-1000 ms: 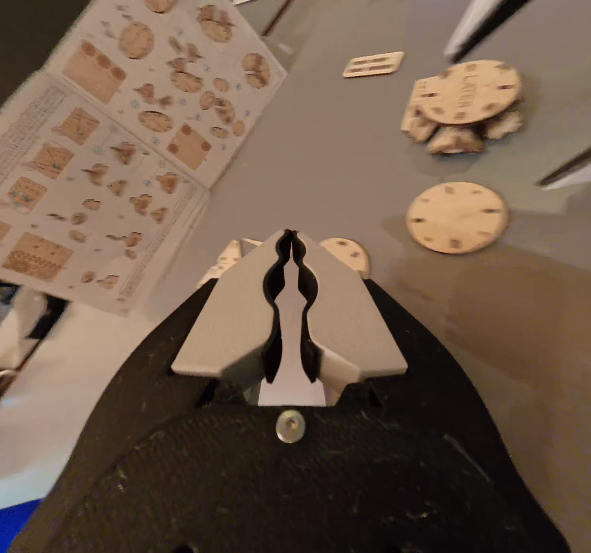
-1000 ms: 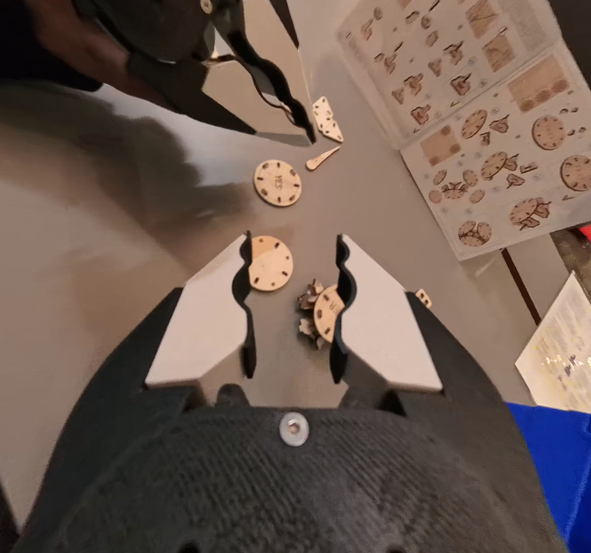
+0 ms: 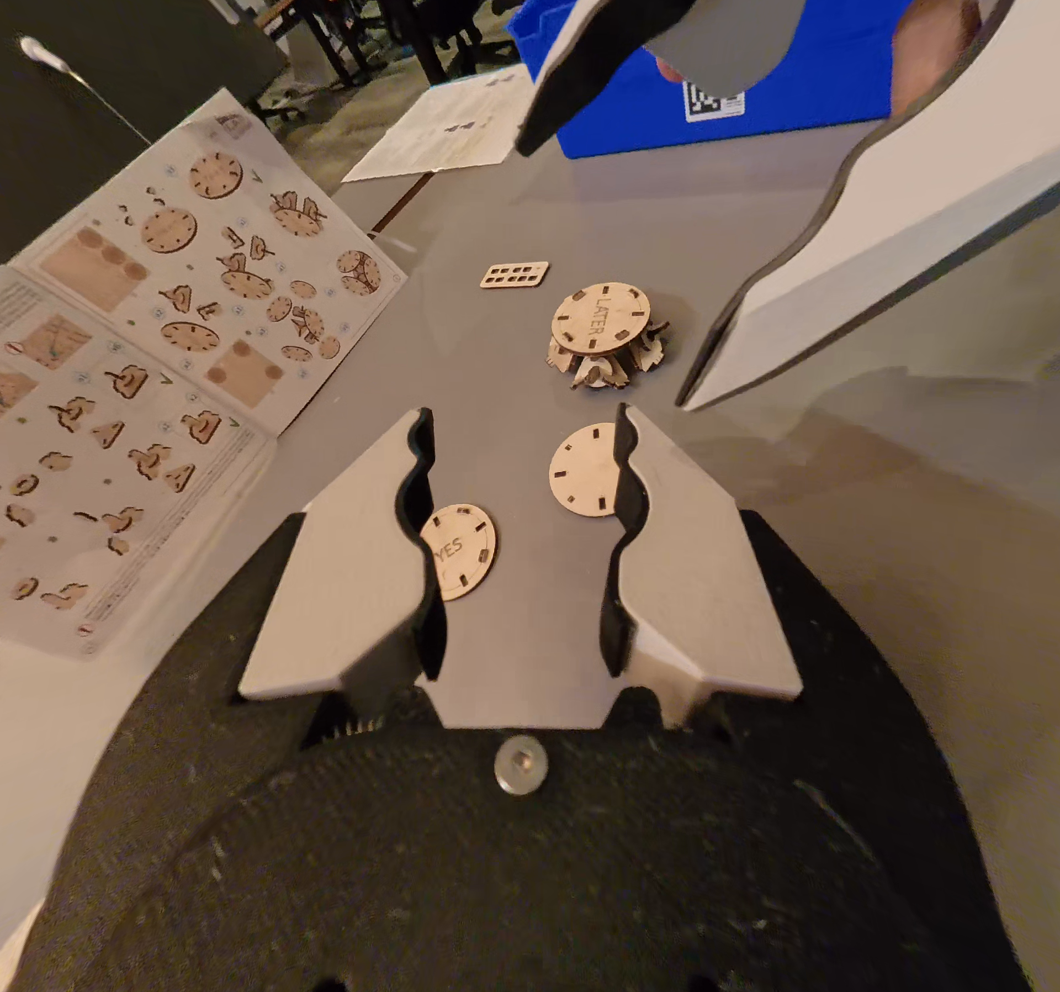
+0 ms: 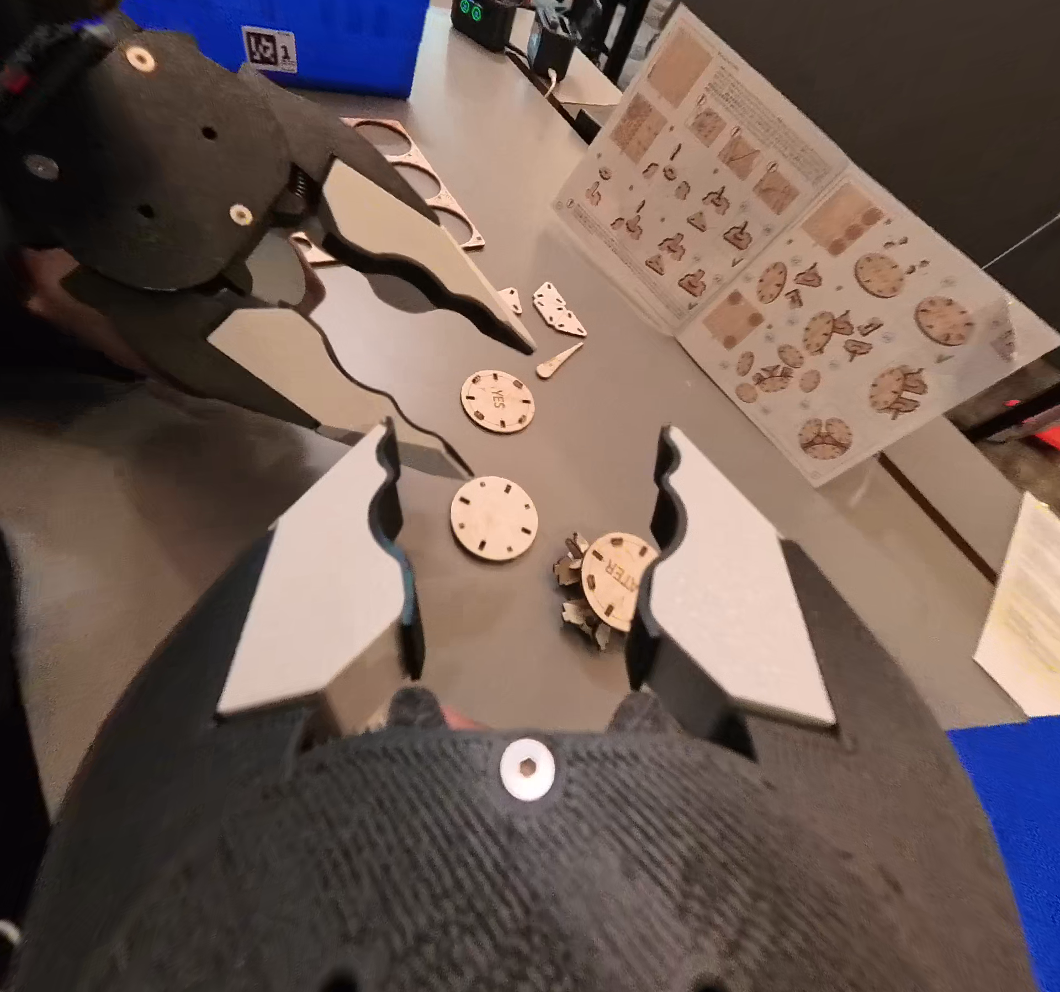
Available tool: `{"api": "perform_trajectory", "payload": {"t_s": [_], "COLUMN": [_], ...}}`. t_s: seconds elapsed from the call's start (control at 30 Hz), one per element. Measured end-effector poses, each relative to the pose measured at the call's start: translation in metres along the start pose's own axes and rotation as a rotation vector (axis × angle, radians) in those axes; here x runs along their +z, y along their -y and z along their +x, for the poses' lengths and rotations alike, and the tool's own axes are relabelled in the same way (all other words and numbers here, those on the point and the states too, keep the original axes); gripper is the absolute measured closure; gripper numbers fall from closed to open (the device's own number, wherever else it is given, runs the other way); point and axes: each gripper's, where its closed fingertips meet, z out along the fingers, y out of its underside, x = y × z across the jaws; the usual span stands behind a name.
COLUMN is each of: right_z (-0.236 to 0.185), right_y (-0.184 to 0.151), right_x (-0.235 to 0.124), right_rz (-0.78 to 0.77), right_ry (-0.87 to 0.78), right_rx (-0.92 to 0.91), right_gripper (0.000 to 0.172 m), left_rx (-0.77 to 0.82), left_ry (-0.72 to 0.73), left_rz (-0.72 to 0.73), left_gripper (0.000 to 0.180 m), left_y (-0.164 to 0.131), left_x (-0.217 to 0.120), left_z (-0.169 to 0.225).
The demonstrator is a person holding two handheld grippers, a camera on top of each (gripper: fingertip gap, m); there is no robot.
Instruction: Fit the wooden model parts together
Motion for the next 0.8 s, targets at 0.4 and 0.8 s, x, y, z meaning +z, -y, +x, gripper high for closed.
{"api": "perform_trajectory", "payload": {"t_s": [0.4,0.8], "right_z": [0.017,0.016], "right_y": [0.006,-0.006], "right_x": [0.014,0.026], "right_rz": [0.214,0.260], "right_ry": [-0.055,0.023], "right_rx": [0.012,0.122], "right_gripper": [0.087,0.091], "left_rx": [-0.080,-0.093], "left_ry": [-0.107,-0.133], "left_rz": [-0.056,-0.078], "left_gripper": [0.110,0.110], "left_y": [-0.020,-0.028], "left_x": [0.018,0.022], "left_z": [0.012,0.015]}}
